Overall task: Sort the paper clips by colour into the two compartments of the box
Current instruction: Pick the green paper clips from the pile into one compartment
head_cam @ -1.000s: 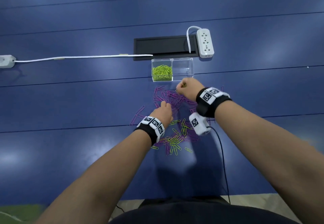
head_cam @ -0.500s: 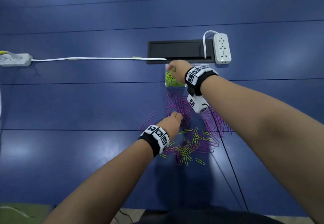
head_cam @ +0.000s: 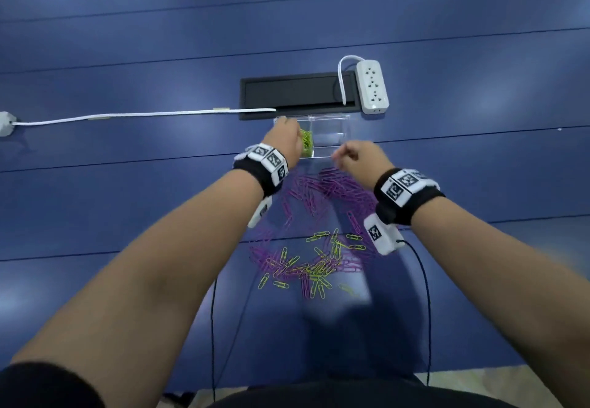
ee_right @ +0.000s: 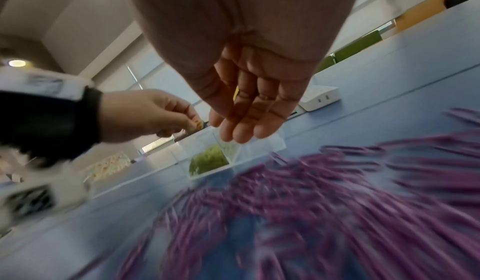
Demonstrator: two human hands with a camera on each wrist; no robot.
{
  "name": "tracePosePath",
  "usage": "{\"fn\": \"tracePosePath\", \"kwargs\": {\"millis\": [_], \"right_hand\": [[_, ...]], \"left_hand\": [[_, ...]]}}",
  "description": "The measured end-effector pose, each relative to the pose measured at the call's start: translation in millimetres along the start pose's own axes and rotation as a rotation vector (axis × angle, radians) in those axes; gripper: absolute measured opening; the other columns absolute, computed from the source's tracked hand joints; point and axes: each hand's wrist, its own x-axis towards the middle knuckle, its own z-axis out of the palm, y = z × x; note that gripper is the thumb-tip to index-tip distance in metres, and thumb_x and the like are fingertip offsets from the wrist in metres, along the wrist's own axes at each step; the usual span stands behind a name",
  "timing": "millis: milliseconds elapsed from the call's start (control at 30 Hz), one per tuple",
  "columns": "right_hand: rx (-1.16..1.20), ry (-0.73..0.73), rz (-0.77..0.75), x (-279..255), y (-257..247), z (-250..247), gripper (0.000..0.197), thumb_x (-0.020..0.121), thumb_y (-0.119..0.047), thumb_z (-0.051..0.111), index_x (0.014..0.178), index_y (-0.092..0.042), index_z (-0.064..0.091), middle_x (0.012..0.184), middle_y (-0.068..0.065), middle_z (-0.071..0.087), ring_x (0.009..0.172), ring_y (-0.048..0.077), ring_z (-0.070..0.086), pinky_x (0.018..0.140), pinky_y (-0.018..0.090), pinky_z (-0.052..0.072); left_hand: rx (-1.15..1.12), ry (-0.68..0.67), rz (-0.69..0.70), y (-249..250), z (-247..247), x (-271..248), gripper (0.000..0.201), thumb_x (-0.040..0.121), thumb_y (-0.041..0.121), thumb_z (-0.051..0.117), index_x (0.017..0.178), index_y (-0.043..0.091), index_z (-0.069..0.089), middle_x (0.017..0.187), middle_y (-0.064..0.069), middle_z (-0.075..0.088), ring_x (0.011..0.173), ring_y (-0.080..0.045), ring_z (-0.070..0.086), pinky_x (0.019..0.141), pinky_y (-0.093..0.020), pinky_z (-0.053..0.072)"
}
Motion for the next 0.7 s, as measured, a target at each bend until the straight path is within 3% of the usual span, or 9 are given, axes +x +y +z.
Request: {"fn": "tracePosePath", "kwargs": {"millis": [100, 267, 367, 467, 533, 600, 700], "right_hand": [[-0.076, -0.068, 0.059, -33.7, 30.7, 4.5, 0.027, 0.086, -0.003, 0.045, 0.084, -0.020, 0.066, 0.079, -0.001, 0.068, 0.069, 0.015, 0.060, 0.064, 0.025, 0.048], [-0.257, -0.147, -0.024, -76.8, 68.8, 23.7, 0.019, 0.083, -0.007, 0.055, 0.087, -0.017, 0.071, 0.083, -0.001, 0.065, 0.071, 0.013, 0.054, 0.075, 0.021, 0.045], [-0.359, -0.185, -0.098, -87.1, 84.2, 38.9, 0.018, 0.085, -0.012, 0.056, 0.095, -0.015, 0.070, 0.088, -0.002, 0.056, 0.086, 0.014, 0.050, 0.086, 0.031, 0.048], [-0.440, -0.161, -0.085, -91.5, 88.1, 47.1, 0.016, 0.087, -0.018, 0.056, 0.098, -0.015, 0.067, 0.099, 0.002, 0.056, 0.102, 0.021, 0.050, 0.084, 0.038, 0.050], [-0.472, -0.131, -0.092, -93.5, 85.4, 49.1, 0.014, 0.088, -0.018, 0.054, 0.093, -0.012, 0.065, 0.100, 0.004, 0.055, 0.102, 0.022, 0.050, 0.082, 0.038, 0.050], [-0.505, -0.118, -0.096, -94.5, 82.1, 50.5, 0.014, 0.088, -0.016, 0.051, 0.093, -0.009, 0.063, 0.101, 0.007, 0.054, 0.103, 0.024, 0.048, 0.083, 0.038, 0.048], [-0.556, -0.134, -0.063, -95.3, 79.7, 51.9, 0.018, 0.088, -0.014, 0.049, 0.099, -0.005, 0.059, 0.108, 0.011, 0.052, 0.106, 0.027, 0.046, 0.091, 0.038, 0.044]], "left_hand": [[0.110, -0.052, -0.004, -1.2, 4.5, 26.4, 0.023, 0.091, 0.004, 0.043, 0.109, -0.001, 0.057, 0.119, -0.022, 0.049, 0.104, -0.038, 0.055, 0.092, -0.043, 0.045], [0.251, -0.165, 0.050, -6.6, 13.7, 31.2, 0.035, 0.085, -0.004, 0.047, 0.116, 0.006, 0.059, 0.122, -0.016, 0.051, 0.115, -0.036, 0.049, 0.096, -0.046, 0.045], [0.194, -0.025, 0.135, -5.1, 12.1, 9.8, 0.041, 0.083, -0.003, 0.052, 0.120, 0.012, 0.058, 0.126, -0.010, 0.053, 0.120, -0.032, 0.042, 0.099, -0.043, 0.042], [0.090, 0.177, 0.153, 3.4, 12.9, -31.4, 0.028, 0.085, 0.003, 0.055, 0.111, 0.010, 0.061, 0.118, -0.010, 0.054, 0.113, -0.029, 0.044, 0.098, -0.038, 0.041], [0.037, 0.094, 0.161, 7.7, 25.8, -63.2, 0.017, 0.088, 0.011, 0.056, 0.103, 0.012, 0.064, 0.109, -0.009, 0.055, 0.109, -0.026, 0.047, 0.097, -0.037, 0.042], [0.051, -0.113, 0.190, 9.2, 47.5, -93.9, 0.015, 0.089, 0.014, 0.055, 0.098, 0.015, 0.067, 0.106, -0.009, 0.057, 0.108, -0.026, 0.050, 0.097, -0.040, 0.042], [0.069, -0.290, 0.164, 6.4, 79.3, -133.2, 0.020, 0.092, 0.015, 0.053, 0.108, 0.013, 0.066, 0.109, -0.008, 0.056, 0.111, -0.025, 0.047, 0.098, -0.041, 0.041]]}}
